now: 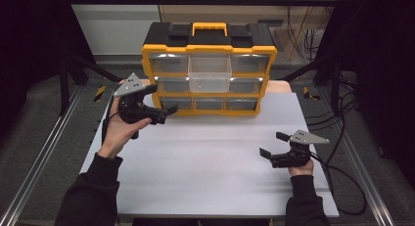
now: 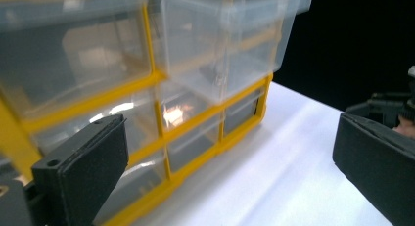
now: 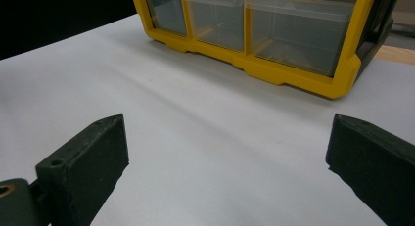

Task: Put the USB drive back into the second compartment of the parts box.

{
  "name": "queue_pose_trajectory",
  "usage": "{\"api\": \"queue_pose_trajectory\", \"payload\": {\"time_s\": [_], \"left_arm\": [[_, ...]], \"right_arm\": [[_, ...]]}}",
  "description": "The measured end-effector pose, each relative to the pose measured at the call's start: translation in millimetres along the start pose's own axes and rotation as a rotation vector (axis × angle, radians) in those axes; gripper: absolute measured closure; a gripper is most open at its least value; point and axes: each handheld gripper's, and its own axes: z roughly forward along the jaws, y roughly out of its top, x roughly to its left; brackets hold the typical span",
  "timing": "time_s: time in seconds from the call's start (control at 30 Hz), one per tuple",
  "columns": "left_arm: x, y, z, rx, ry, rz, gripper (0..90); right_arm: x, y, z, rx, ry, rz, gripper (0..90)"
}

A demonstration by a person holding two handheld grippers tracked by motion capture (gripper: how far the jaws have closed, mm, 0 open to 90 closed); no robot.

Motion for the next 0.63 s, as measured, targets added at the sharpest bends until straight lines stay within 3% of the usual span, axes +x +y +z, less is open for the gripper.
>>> {"api": "queue_pose_trajectory", "payload": {"time_s": [0.43,0.63], "left_arm": [[16.7,-84.1,-14.7,0.01,-0.002,-0.09,0.0],[16.1,-109.9,-15.6,0.038,-0.008,-0.105,0.0]], "right_arm": [[0.3,-0.8,1.3,0.009,-0.001,0.0,2.7],[0.3,-0.7,1.7,0.009,-0.003,0.0,2.7]]}}
